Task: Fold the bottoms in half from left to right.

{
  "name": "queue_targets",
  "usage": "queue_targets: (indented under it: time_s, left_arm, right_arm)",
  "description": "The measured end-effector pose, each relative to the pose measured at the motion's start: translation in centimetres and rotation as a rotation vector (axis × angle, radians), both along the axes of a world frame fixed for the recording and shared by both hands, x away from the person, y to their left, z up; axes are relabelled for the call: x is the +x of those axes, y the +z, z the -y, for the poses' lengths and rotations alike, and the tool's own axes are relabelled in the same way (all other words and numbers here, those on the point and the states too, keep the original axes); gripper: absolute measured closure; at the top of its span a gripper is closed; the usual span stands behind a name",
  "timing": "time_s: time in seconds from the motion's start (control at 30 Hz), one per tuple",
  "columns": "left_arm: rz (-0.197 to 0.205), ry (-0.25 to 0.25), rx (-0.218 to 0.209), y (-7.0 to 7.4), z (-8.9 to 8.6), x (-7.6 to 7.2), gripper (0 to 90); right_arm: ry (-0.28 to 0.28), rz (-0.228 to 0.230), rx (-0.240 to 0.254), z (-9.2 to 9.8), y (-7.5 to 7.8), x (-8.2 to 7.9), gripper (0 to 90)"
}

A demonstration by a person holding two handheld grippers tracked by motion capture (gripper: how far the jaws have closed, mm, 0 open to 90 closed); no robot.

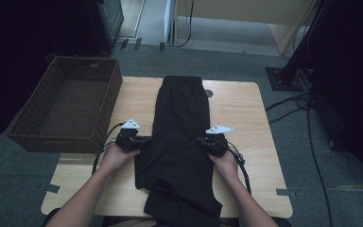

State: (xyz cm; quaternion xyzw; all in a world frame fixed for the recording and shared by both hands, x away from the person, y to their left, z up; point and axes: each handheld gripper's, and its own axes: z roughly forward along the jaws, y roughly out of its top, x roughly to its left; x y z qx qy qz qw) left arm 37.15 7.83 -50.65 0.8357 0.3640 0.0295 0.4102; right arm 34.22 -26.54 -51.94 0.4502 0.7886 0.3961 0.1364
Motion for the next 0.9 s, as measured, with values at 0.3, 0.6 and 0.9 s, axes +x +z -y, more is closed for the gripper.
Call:
queue_targets:
  time_s: [0.3,0.6,0.9]
  left_arm:
    - [-0.02,-0.059,0.017,0.2,0.3,-3.1,80.6]
    - [0.015,-0.051,-0.056,1.5,0.0,-3.3,68.8]
    - [0.063,-0.118,-0.002,2.3,3.0,0.4,72.3]
  right_arm:
    - [0.045,0.031,-0.029,-0.6,-0.1,-3.8,88.1]
    - [0.023,0.067,0.026,0.1,0.9,-3.6,74.2]
    - [-0.011,0.062,0.039,0.4,1.8,0.2,77.7]
